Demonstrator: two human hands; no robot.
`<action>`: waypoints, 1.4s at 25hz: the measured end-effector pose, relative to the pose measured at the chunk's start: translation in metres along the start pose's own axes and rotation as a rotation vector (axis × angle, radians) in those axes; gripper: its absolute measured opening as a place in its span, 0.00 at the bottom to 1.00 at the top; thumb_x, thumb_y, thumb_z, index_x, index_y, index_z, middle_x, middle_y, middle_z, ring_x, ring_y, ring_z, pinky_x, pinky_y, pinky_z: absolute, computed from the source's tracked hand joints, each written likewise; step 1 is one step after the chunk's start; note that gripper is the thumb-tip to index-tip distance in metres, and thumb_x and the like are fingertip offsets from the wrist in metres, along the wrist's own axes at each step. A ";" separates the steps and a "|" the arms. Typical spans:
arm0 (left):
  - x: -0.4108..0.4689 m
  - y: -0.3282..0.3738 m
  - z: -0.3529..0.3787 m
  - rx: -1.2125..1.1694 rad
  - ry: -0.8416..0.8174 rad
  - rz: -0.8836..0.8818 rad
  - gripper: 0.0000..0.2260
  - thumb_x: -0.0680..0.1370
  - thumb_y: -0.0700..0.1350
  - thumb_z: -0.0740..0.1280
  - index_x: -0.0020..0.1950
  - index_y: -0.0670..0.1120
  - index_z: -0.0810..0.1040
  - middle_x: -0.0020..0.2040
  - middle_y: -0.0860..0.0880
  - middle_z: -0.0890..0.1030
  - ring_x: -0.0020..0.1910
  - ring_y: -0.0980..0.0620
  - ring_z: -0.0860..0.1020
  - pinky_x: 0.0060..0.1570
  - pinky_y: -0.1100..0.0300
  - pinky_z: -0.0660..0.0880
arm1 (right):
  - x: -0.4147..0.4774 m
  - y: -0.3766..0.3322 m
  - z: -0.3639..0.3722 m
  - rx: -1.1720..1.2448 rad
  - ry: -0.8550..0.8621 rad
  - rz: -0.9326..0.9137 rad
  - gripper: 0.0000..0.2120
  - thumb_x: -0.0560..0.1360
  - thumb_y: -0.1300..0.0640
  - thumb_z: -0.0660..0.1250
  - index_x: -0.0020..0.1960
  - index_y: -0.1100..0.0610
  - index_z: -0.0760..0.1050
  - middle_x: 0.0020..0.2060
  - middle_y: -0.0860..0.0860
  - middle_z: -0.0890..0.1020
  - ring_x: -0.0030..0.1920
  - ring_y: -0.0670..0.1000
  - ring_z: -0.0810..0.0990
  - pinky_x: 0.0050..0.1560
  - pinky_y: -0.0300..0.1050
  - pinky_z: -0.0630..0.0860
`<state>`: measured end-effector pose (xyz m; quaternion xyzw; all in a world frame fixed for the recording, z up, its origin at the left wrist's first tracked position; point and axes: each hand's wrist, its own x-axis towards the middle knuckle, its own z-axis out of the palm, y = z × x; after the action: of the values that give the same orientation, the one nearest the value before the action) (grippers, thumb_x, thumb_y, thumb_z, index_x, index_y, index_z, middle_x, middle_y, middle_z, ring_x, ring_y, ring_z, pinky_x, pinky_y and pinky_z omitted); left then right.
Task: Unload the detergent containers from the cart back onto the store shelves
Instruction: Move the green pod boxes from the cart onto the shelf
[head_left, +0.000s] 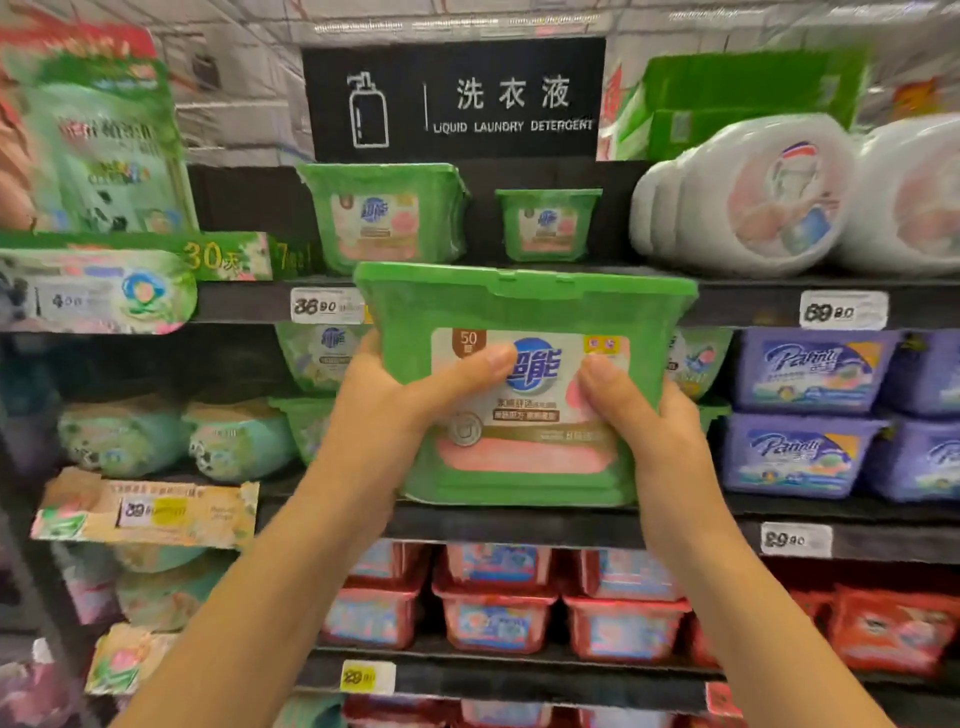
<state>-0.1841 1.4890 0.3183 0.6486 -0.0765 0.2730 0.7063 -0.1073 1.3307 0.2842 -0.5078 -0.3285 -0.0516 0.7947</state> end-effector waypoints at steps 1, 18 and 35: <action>0.014 0.005 0.000 0.001 -0.030 0.011 0.31 0.64 0.45 0.77 0.65 0.44 0.74 0.53 0.46 0.85 0.51 0.47 0.84 0.46 0.57 0.81 | 0.013 -0.006 0.002 -0.015 0.000 -0.035 0.21 0.68 0.45 0.72 0.57 0.54 0.79 0.51 0.51 0.86 0.52 0.52 0.85 0.47 0.41 0.80; 0.220 0.004 0.032 0.088 -0.142 0.115 0.35 0.60 0.52 0.77 0.65 0.47 0.73 0.53 0.50 0.85 0.49 0.52 0.84 0.48 0.54 0.80 | 0.208 -0.031 -0.051 -0.429 -0.093 -0.061 0.26 0.64 0.42 0.70 0.59 0.53 0.76 0.49 0.45 0.86 0.48 0.43 0.84 0.41 0.33 0.78; 0.288 -0.035 0.021 0.516 0.009 0.032 0.28 0.65 0.56 0.78 0.59 0.46 0.77 0.54 0.53 0.82 0.53 0.55 0.79 0.48 0.62 0.71 | 0.274 -0.004 -0.076 -0.708 -0.127 0.047 0.22 0.65 0.39 0.72 0.56 0.46 0.76 0.50 0.41 0.84 0.49 0.43 0.83 0.42 0.35 0.79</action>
<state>0.0796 1.5506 0.4234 0.8049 -0.0115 0.2976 0.5132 0.1399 1.3342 0.4238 -0.7612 -0.3272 -0.1123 0.5485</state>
